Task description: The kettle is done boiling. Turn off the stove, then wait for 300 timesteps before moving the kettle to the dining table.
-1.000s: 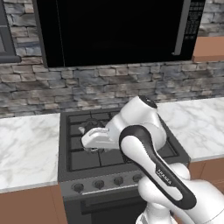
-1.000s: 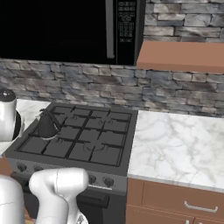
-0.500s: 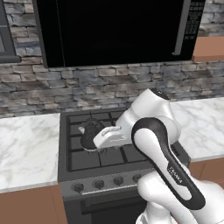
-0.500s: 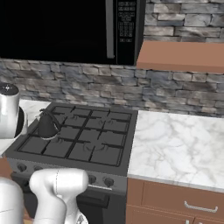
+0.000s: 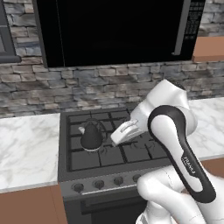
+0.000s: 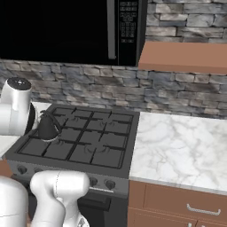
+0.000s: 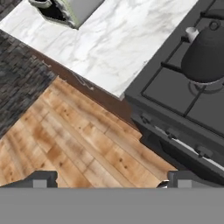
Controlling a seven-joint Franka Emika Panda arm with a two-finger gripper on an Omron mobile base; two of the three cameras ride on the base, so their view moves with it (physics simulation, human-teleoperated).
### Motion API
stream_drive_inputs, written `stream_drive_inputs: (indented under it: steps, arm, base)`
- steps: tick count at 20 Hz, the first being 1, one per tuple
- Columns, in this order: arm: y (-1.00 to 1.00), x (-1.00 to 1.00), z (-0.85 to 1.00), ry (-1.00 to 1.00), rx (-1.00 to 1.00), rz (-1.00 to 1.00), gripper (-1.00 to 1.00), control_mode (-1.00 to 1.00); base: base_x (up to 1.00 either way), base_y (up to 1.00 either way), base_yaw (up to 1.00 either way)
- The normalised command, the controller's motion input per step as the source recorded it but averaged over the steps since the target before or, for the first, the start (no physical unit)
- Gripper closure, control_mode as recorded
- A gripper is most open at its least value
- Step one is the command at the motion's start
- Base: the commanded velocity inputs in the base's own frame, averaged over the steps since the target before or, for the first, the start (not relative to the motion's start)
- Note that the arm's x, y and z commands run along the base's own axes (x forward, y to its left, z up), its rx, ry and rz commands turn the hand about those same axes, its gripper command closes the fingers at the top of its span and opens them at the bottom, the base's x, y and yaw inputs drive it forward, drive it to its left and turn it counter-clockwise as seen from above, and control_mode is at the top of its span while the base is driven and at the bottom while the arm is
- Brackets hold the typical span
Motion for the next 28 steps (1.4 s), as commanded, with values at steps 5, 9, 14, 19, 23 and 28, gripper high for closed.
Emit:
stream_drive_inputs:
  steps: [5, 9, 14, 19, 23, 28]
  arm:
    - [-0.28, 0.03, -0.10, -0.03, 0.00, 0.06, -1.00, -1.00]
    - [-0.32, 0.11, -0.08, 0.00, 0.00, 0.01, -1.00, -1.00]
    - [-0.29, 0.06, 0.00, -0.04, 0.00, 0.00, -1.00, -1.00]
    - [-0.15, 0.36, 0.00, 0.00, 0.02, 0.00, -1.00, -1.00]
    - [0.00, 0.51, 0.00, 0.00, 0.02, 0.00, -1.00, -1.00]
    - [0.00, 0.52, -0.01, 0.00, 0.00, 0.01, -1.00, -1.00]
  base:
    - [0.00, 0.00, 0.00]
    - [0.00, 0.00, 0.00]
    - [0.00, 0.00, 0.00]
    - [0.00, 0.00, 0.00]
    - [0.00, 0.00, 0.00]
    - [0.00, 0.00, 0.00]
